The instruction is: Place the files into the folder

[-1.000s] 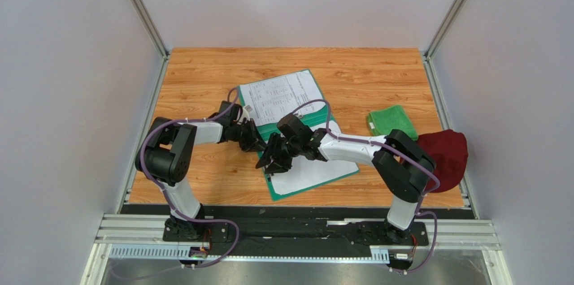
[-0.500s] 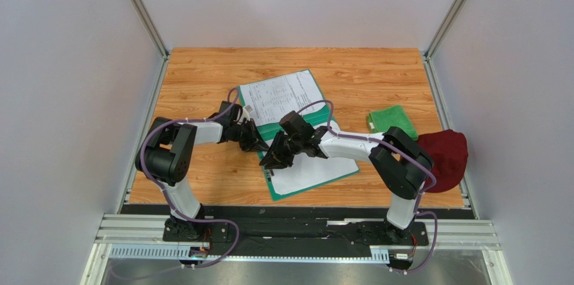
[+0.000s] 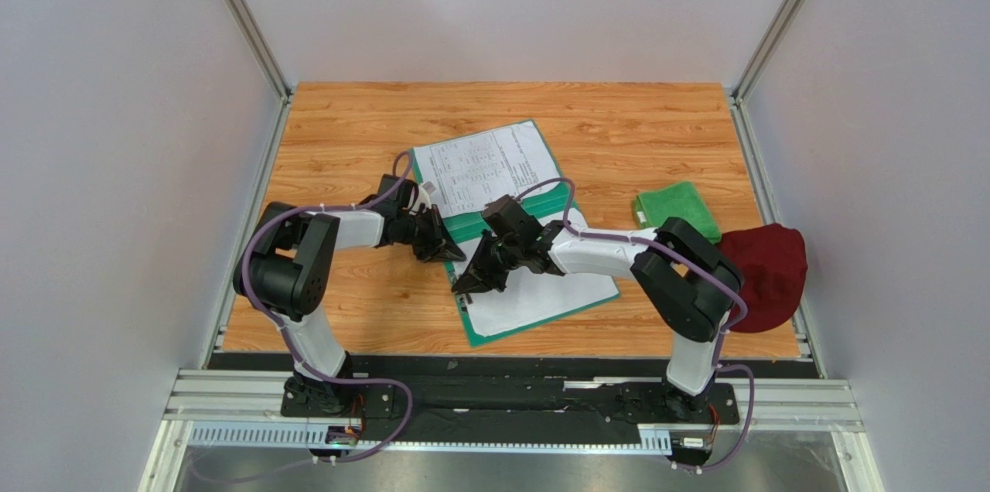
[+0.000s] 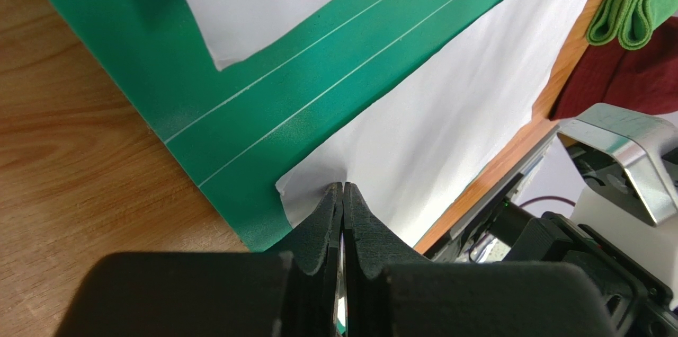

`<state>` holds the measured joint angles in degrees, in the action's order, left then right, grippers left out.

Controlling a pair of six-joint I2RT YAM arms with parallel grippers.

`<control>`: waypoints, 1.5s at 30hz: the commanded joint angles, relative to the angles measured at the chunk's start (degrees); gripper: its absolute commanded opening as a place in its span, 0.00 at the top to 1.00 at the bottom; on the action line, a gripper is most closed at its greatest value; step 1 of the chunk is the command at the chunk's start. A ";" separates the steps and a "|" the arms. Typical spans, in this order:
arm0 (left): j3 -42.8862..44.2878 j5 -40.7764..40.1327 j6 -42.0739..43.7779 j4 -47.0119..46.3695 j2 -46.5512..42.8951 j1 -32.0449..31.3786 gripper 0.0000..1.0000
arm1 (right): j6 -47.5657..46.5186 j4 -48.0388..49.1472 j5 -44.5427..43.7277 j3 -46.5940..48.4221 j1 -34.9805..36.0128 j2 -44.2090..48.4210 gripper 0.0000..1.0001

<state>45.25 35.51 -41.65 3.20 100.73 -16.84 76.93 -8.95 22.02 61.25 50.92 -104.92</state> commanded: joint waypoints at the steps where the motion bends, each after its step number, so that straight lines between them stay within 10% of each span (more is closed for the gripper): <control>1: -0.17 -2.81 2.98 1.19 1.58 -0.12 0.94 | -0.55 2.53 -0.05 -2.27 -0.12 0.86 1.00; 27: 2.55 -5.27 4.91 6.55 -0.09 -0.12 0.94 | -18.65 -10.30 -20.87 -7.73 3.05 -6.96 1.00; 33: 5.45 -7.38 6.66 12.87 -6.67 -0.12 0.55 | -16.55 -3.54 -16.14 -9.66 2.96 -7.22 1.00; 38: 7.65 -11.86 7.99 20.94 -15.62 -0.12 0.45 | -15.58 -2.13 -14.38 -9.58 2.79 -7.23 1.00; 42: 7.83 -17.82 7.73 26.94 -21.18 -0.21 0.44 | -14.79 -0.81 -12.80 -9.92 2.70 -6.96 1.00; 45: 7.22 -18.90 6.41 29.49 -22.33 -0.38 0.62 | -14.52 -0.10 -12.09 -10.19 2.70 -7.05 1.00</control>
<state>51.48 21.30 -35.48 25.85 80.44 -17.02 63.90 0.78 17.28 55.07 53.93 -106.85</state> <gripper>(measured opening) 0.459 0.009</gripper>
